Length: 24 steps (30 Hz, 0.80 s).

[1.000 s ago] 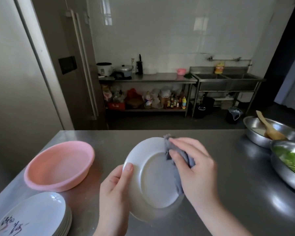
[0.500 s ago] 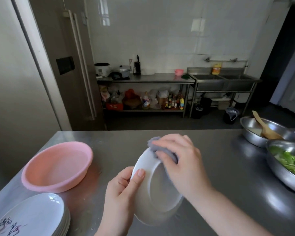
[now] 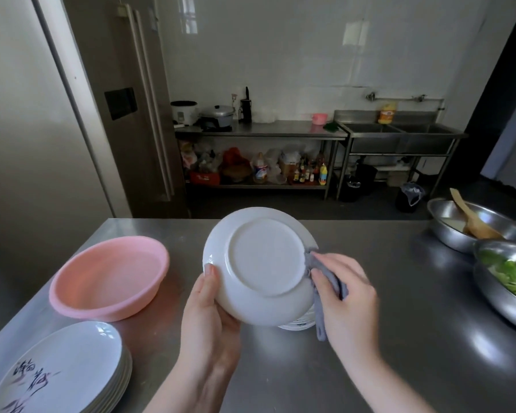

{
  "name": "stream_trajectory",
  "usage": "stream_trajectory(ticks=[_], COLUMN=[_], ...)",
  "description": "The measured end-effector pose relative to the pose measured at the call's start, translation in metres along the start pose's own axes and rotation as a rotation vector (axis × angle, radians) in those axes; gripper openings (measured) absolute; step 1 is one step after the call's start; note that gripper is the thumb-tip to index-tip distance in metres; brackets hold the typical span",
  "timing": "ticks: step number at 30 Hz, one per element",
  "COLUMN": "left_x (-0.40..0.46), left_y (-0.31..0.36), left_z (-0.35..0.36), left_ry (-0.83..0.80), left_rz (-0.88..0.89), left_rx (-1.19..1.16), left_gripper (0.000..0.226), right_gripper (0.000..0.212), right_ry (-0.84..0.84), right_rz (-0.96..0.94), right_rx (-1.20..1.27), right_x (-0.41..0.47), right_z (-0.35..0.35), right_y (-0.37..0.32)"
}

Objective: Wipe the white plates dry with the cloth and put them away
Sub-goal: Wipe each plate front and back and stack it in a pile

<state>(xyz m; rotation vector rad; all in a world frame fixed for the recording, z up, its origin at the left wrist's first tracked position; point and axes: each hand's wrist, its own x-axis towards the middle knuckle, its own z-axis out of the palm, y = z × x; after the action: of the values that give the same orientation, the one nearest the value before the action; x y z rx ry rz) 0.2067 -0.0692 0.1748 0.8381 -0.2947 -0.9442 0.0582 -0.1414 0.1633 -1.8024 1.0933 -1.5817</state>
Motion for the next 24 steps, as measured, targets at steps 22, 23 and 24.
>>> stream_trajectory(ticks=[22, 23, 24], left_x=[-0.016, -0.014, -0.012], left_y=[0.008, 0.01, 0.013], left_z=[-0.002, -0.004, -0.006], left_ry=[0.102, 0.116, 0.13], left_rz=[-0.348, -0.299, -0.234], left_rx=[-0.366, -0.354, -0.321], left_gripper=[0.057, 0.05, 0.04], right_gripper=[0.026, 0.026, 0.024], right_ry=[-0.257, -0.238, -0.2], right_rz=[-0.605, -0.601, -0.574], right_rx=[-0.271, -0.245, -0.215], right_x=[-0.043, -0.042, -0.04], right_z=[0.032, 0.029, 0.023], right_y=[-0.042, -0.04, -0.037])
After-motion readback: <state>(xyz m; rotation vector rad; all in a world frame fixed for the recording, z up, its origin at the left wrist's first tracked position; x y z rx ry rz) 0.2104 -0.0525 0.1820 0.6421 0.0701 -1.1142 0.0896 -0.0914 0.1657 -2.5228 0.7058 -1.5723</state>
